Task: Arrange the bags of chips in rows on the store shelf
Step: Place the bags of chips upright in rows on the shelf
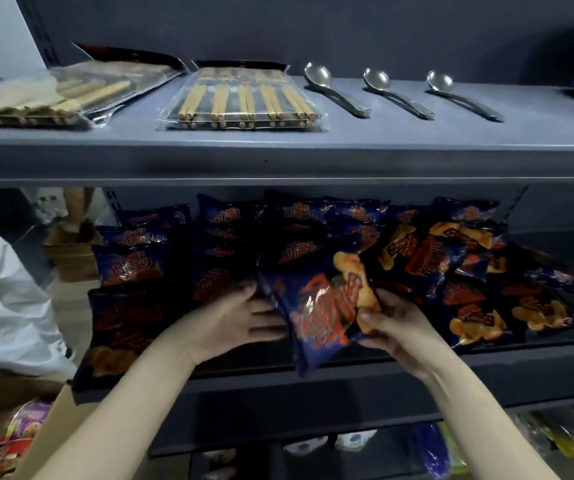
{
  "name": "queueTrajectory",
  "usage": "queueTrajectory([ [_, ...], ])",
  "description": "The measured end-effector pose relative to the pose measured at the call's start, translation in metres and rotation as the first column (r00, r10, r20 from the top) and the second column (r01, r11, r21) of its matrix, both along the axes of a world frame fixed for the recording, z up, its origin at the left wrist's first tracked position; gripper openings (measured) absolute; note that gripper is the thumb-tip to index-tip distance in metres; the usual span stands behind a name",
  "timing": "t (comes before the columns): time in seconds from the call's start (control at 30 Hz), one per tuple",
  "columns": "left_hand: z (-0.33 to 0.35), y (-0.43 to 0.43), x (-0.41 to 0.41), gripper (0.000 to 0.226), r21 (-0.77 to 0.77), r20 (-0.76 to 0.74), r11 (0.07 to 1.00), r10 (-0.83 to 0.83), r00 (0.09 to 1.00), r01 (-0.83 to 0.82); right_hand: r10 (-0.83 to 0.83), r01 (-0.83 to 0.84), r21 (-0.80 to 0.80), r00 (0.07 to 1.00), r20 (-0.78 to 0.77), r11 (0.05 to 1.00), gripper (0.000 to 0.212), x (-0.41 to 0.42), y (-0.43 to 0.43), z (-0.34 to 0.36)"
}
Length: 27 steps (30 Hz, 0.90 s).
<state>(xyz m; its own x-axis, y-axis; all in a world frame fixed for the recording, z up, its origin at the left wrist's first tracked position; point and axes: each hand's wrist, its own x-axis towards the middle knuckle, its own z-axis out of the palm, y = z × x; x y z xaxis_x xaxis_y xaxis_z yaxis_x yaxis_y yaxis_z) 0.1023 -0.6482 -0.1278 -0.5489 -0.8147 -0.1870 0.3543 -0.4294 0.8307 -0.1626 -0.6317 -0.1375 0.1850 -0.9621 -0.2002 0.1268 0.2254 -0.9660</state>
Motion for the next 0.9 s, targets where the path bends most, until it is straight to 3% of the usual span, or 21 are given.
queueTrajectory([
  [0.1, -0.013, -0.001, -0.013, 0.103, -0.090, -0.103, 0.968, 0.225, 0.969, -0.234, -0.193, 0.157, 0.120, 0.886, 0.422, 0.980, 0.030, 0.017, 0.002, -0.009],
  [0.17, -0.023, 0.005, -0.032, 0.106, -0.124, -0.045, 0.950, 0.281, 0.959, -0.285, -0.211, 0.138, 0.171, 0.803, 0.557, 0.976, 0.034, 0.035, 0.009, -0.020],
  [0.23, -0.032, 0.012, -0.049, 0.094, -0.154, 0.006, 0.925, 0.353, 0.936, -0.347, -0.167, 0.074, 0.180, 0.794, 0.585, 0.981, 0.044, 0.048, 0.017, -0.033],
  [0.33, -0.030, 0.011, -0.054, 0.060, -0.154, 0.043, 0.849, 0.517, 0.855, -0.506, -0.105, 0.024, 0.164, 0.856, 0.507, 0.986, 0.079, 0.051, 0.023, -0.042],
  [0.4, -0.026, 0.004, -0.049, 0.048, -0.196, 0.088, 0.839, 0.530, 0.844, -0.507, -0.081, 0.016, 0.142, 0.879, 0.471, 0.990, 0.086, 0.043, 0.023, -0.045],
  [0.53, -0.002, -0.010, -0.031, 0.055, -0.379, 0.280, 0.847, 0.488, 0.827, -0.372, -0.161, 0.139, 0.081, 0.843, 0.513, 0.987, 0.088, 0.018, 0.015, -0.034],
  [0.63, 0.028, -0.014, -0.018, 0.063, -0.511, 0.440, 0.849, 0.389, 0.809, -0.130, -0.149, 0.176, -0.016, 0.876, 0.459, 0.984, 0.097, -0.002, 0.011, -0.020],
  [0.77, 0.037, -0.016, -0.019, 0.071, -0.587, 0.633, 0.790, 0.310, 0.709, 0.178, -0.016, 0.023, -0.144, 0.998, 0.054, 0.989, 0.078, 0.002, 0.024, -0.013],
  [0.83, 0.027, -0.017, -0.022, 0.073, -0.584, 0.655, 0.780, 0.291, 0.697, 0.224, -0.031, 0.011, -0.164, 0.992, -0.122, 0.986, 0.049, 0.014, 0.030, -0.016],
  [0.9, 0.016, -0.019, -0.027, 0.074, -0.572, 0.630, 0.804, 0.304, 0.715, 0.163, -0.087, 0.058, -0.164, 0.981, -0.174, 0.985, 0.031, 0.020, 0.030, -0.019],
])
